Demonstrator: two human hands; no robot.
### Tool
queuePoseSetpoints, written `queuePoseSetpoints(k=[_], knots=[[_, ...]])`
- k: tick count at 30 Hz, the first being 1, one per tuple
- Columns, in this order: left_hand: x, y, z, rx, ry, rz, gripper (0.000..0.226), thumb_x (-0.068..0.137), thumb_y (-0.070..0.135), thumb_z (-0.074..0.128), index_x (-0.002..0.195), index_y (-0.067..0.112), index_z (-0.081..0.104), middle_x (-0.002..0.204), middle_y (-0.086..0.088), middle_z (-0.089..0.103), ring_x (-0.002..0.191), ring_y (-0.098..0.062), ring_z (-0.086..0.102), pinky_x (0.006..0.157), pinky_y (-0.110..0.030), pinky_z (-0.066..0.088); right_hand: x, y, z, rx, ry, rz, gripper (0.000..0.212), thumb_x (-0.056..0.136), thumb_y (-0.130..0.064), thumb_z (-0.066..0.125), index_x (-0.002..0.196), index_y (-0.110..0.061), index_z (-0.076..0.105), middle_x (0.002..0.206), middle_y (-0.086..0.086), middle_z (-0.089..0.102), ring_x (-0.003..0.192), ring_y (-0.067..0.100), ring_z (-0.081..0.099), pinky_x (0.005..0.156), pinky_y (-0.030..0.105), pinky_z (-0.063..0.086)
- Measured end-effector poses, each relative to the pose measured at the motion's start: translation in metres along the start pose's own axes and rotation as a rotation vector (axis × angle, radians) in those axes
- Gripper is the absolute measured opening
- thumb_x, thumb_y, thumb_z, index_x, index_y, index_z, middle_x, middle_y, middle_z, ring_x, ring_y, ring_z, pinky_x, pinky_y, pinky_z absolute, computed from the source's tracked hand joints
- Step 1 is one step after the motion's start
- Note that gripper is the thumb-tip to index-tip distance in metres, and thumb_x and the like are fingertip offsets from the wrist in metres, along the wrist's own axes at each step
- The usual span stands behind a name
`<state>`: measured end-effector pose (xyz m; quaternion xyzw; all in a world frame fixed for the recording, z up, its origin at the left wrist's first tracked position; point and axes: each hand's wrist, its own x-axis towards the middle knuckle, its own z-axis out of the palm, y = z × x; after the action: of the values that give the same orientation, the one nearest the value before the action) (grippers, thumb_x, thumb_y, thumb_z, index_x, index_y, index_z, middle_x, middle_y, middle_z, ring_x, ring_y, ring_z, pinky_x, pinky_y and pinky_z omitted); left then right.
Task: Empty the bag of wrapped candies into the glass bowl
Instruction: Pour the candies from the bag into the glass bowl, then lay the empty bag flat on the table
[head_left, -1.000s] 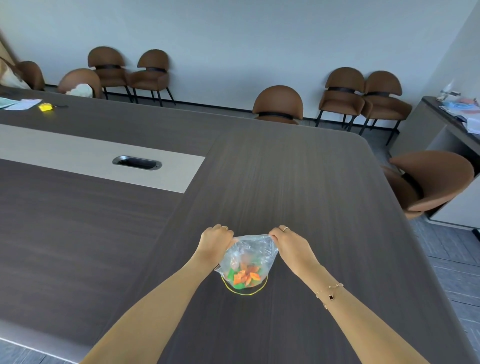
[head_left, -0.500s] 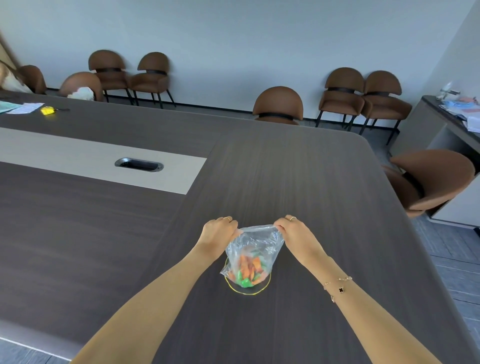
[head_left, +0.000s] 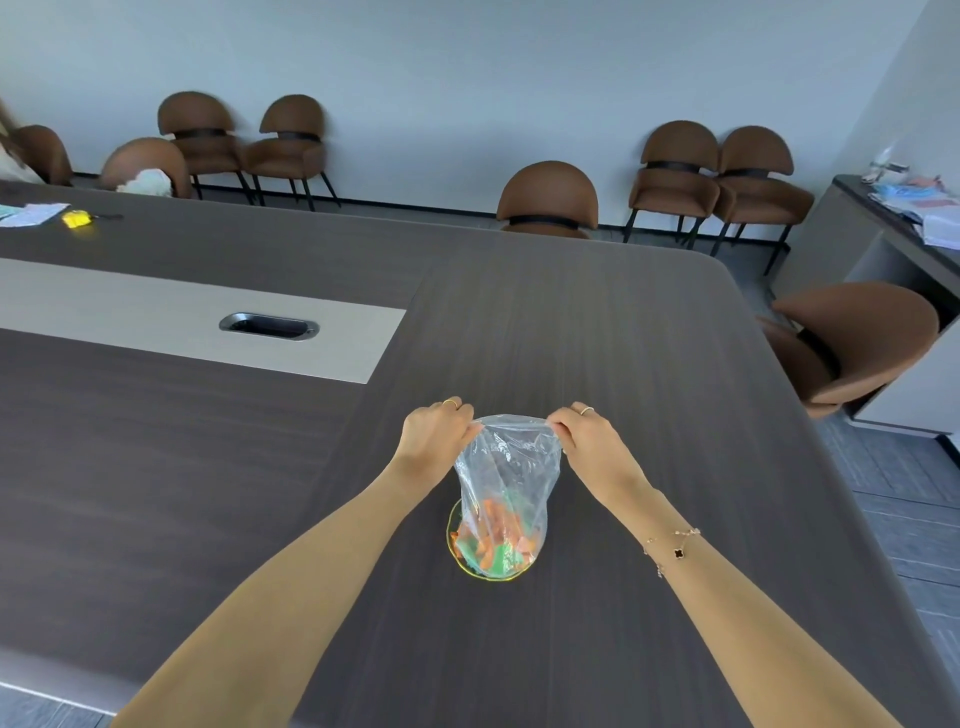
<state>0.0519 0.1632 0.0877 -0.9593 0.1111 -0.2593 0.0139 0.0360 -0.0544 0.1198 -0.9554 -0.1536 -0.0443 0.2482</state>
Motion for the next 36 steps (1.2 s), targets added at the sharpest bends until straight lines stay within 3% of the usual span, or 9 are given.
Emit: queuePoseSetpoints(k=[10, 14, 20, 22, 23, 26, 30, 32, 36], knots=[[0.030, -0.021, -0.021, -0.055, 0.086, 0.105, 0.037, 0.067, 0.024, 0.088, 0.050, 0.013, 0.056, 0.047, 0.000, 0.052, 0.035, -0.018, 0.051, 0.037, -0.017, 0.035, 0.021, -0.013, -0.020, 0.008, 0.101, -0.051, 0.021, 0.098, -0.008, 0.044, 0.100, -0.006, 0.065, 0.095, 0.011, 0.059, 0.079, 0.028, 0.061, 0.073, 0.040, 0.055], [0.029, -0.035, -0.031, -0.037, 0.173, 0.130, 0.033, 0.087, 0.026, 0.053, 0.057, 0.015, 0.058, 0.052, 0.000, 0.054, 0.040, -0.019, 0.053, 0.041, -0.024, 0.039, 0.024, -0.024, -0.020, -0.010, 0.140, -0.086, 0.020, 0.098, -0.011, 0.046, 0.103, -0.008, 0.065, 0.098, 0.009, 0.061, 0.082, 0.025, 0.063, 0.072, 0.035, 0.055], [-0.016, -0.082, -0.032, 0.064, 0.230, 0.295, 0.029, 0.098, 0.027, 0.043, 0.103, 0.015, 0.069, 0.074, -0.001, 0.066, 0.061, -0.020, 0.063, 0.057, -0.029, 0.050, 0.008, -0.044, 0.010, -0.177, 0.279, -0.338, 0.010, 0.083, -0.006, 0.069, 0.092, -0.009, 0.070, 0.084, 0.006, 0.071, 0.073, 0.021, 0.068, 0.061, 0.030, 0.057], [-0.047, -0.100, -0.023, 0.102, 0.129, 0.328, 0.025, 0.087, 0.025, 0.065, 0.110, 0.015, 0.068, 0.076, -0.001, 0.066, 0.062, -0.020, 0.063, 0.058, -0.030, 0.051, -0.001, -0.048, 0.038, -0.237, 0.212, -0.382, 0.012, 0.076, -0.008, 0.076, 0.085, -0.012, 0.070, 0.080, 0.003, 0.070, 0.070, 0.019, 0.066, 0.061, 0.028, 0.056], [-0.063, -0.107, -0.017, 0.108, 0.061, 0.320, 0.037, 0.077, 0.022, 0.076, 0.112, 0.016, 0.067, 0.076, 0.000, 0.065, 0.062, -0.020, 0.063, 0.057, -0.029, 0.051, -0.006, -0.050, 0.056, -0.278, 0.155, -0.390, 0.017, 0.070, -0.009, 0.080, 0.082, -0.014, 0.068, 0.079, 0.001, 0.069, 0.070, 0.018, 0.065, 0.062, 0.027, 0.056], [-0.113, -0.118, 0.001, 0.043, -0.220, 0.210, 0.061, 0.066, 0.012, 0.083, 0.121, 0.023, 0.061, 0.087, 0.003, 0.067, 0.067, -0.018, 0.066, 0.060, -0.028, 0.053, -0.021, -0.058, 0.110, -0.351, -0.028, -0.426, 0.032, 0.054, -0.006, 0.083, 0.077, -0.017, 0.064, 0.080, -0.002, 0.066, 0.077, 0.019, 0.063, 0.067, 0.029, 0.055], [-0.168, -0.123, 0.025, 0.073, -0.666, 0.086, 0.060, 0.092, 0.011, 0.055, 0.146, 0.024, 0.032, 0.140, -0.003, 0.053, 0.110, -0.023, 0.061, 0.088, -0.034, 0.048, -0.052, -0.070, 0.168, -0.384, -0.243, -0.514, 0.025, 0.058, -0.006, 0.081, 0.075, -0.018, 0.068, 0.079, -0.003, 0.068, 0.083, 0.018, 0.064, 0.072, 0.029, 0.056], [-0.190, -0.121, 0.036, 0.105, -0.830, 0.065, 0.058, 0.098, 0.013, 0.044, 0.150, 0.022, 0.021, 0.152, -0.005, 0.039, 0.121, -0.026, 0.054, 0.096, -0.036, 0.043, -0.068, -0.073, 0.191, -0.407, -0.328, -0.504, 0.020, 0.062, -0.007, 0.081, 0.077, -0.015, 0.070, 0.077, -0.001, 0.069, 0.081, 0.019, 0.064, 0.074, 0.030, 0.057], [-0.216, -0.115, 0.051, 0.046, -0.974, 0.013, 0.068, 0.095, 0.009, 0.044, 0.153, 0.023, 0.011, 0.161, -0.007, 0.018, 0.130, -0.028, 0.047, 0.102, -0.040, 0.039, -0.086, -0.076, 0.216, -0.449, -0.483, -0.448, 0.019, 0.078, -0.002, 0.067, 0.097, -0.004, 0.070, 0.097, 0.011, 0.072, 0.099, 0.028, 0.061, 0.094, 0.038, 0.049]])
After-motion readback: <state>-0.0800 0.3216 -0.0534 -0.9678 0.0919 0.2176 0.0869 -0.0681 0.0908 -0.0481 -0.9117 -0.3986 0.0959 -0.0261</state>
